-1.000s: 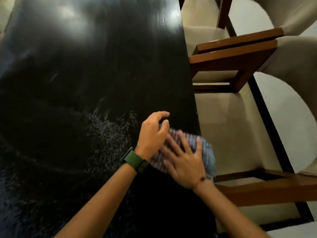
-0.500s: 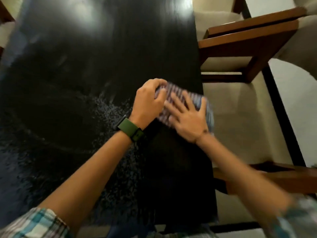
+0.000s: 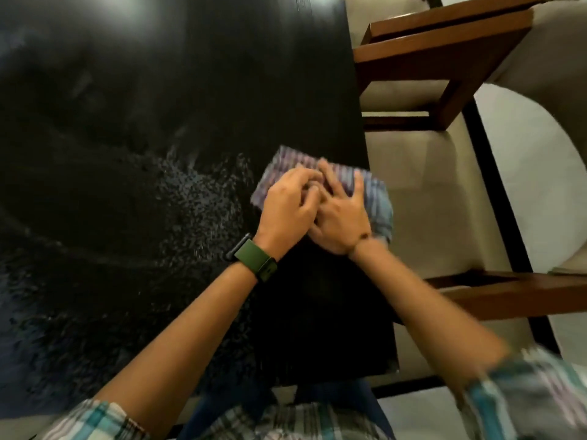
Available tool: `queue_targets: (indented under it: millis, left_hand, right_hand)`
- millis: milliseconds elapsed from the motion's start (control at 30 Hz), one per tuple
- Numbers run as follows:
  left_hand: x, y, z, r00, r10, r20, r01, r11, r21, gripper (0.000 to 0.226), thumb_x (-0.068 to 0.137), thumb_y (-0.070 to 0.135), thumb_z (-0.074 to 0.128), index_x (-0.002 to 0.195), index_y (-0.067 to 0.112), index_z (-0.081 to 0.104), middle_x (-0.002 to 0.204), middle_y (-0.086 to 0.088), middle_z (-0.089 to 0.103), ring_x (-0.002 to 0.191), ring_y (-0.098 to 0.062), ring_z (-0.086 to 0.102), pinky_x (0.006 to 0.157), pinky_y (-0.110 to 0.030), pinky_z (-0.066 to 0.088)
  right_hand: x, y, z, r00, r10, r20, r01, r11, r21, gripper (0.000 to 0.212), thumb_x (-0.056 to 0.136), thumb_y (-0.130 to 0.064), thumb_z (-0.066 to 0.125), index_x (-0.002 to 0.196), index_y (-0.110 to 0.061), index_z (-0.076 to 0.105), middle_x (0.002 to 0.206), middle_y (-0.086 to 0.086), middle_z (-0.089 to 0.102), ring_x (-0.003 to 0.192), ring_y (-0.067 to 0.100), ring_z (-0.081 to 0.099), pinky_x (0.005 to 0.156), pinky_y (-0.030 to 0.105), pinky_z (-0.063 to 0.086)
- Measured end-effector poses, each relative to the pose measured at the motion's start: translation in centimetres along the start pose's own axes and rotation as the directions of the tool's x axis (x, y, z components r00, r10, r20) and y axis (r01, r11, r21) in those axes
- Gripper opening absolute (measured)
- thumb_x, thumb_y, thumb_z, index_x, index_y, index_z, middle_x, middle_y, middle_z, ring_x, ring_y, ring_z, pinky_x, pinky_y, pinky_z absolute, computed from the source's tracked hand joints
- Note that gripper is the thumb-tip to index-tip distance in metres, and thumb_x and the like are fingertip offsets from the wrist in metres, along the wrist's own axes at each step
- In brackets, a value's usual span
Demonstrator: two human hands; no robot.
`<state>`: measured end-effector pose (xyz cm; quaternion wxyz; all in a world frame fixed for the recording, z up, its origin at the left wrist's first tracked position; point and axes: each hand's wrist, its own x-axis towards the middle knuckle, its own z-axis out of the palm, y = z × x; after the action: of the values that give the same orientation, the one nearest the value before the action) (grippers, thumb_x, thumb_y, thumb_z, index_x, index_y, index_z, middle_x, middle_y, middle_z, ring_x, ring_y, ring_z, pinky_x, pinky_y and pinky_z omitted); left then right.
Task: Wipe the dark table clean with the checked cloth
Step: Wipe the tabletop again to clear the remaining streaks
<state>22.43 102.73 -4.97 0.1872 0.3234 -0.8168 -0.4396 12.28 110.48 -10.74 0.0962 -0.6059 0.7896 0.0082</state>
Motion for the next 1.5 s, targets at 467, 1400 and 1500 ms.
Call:
queue_targets:
  millis: [467,1400,1500]
  left_hand:
    - [-2.9,-0.6,-2.0,0.999,0.042,0.003,-0.042,0.998,-0.051,0.025,0.087,0.006,0.048,0.109,0.008,0.06,0.112,-0.003,0.059,0.101,-0.002,0.047,0.083,0.004,0.029]
    - [-10.4,-1.3,-2.0,0.911,0.21,0.355,-0.209,0.977,-0.039,0.024,0.089,0.01,0.048,0.111,0.006,0.058,0.114,-0.009,0.06,0.104,-0.017,0.055,0.086,-0.019,0.039]
    - [-10.6,-2.6,-4.1,0.935,0.167,0.314,-0.178,0.984,0.007,0.025,0.088,0.009,0.047,0.111,0.007,0.057,0.115,-0.009,0.06,0.103,-0.018,0.055,0.086,-0.021,0.04]
  right_hand:
    - [-13.0,-11.3,3.3,0.989,0.123,-0.084,-0.119,0.992,0.049,0.054,0.093,-0.047,0.032,0.146,-0.041,0.024,0.157,-0.004,0.021,0.145,0.031,0.012,0.101,0.074,0.01]
    - [-18.5,-12.7,5.1,0.796,0.595,-0.111,-0.594,0.803,0.046,0.055,0.096,-0.049,0.016,0.147,-0.029,0.022,0.153,0.008,0.028,0.14,0.036,0.014,0.11,0.053,0.006]
    - [-13.9,-18.1,4.2,0.936,0.342,-0.086,-0.337,0.939,0.068,0.054,0.09,-0.045,0.031,0.138,-0.024,0.044,0.148,0.01,0.039,0.139,0.039,0.022,0.113,0.055,0.009]
